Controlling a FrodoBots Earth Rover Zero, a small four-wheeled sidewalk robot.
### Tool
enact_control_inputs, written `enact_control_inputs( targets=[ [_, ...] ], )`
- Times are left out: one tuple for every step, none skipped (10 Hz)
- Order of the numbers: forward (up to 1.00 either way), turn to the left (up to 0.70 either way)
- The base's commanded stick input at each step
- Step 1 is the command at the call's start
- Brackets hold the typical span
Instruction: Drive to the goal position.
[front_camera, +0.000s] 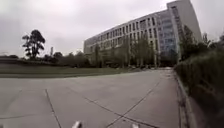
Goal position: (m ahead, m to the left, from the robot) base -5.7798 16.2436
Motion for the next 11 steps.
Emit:
enact_control_inputs(
  targets=[
    [0.00,0.70],
    [0.00,0.70],
    [0.00,0.70],
    [0.00,0.70],
    [0.00,0.70],
    [0.00,0.70],
    [0.00,0.70],
    [0.00,0.70],
    [0.00,0.70],
    [0.00,0.70],
    [0.00,0.70]
  ],
)
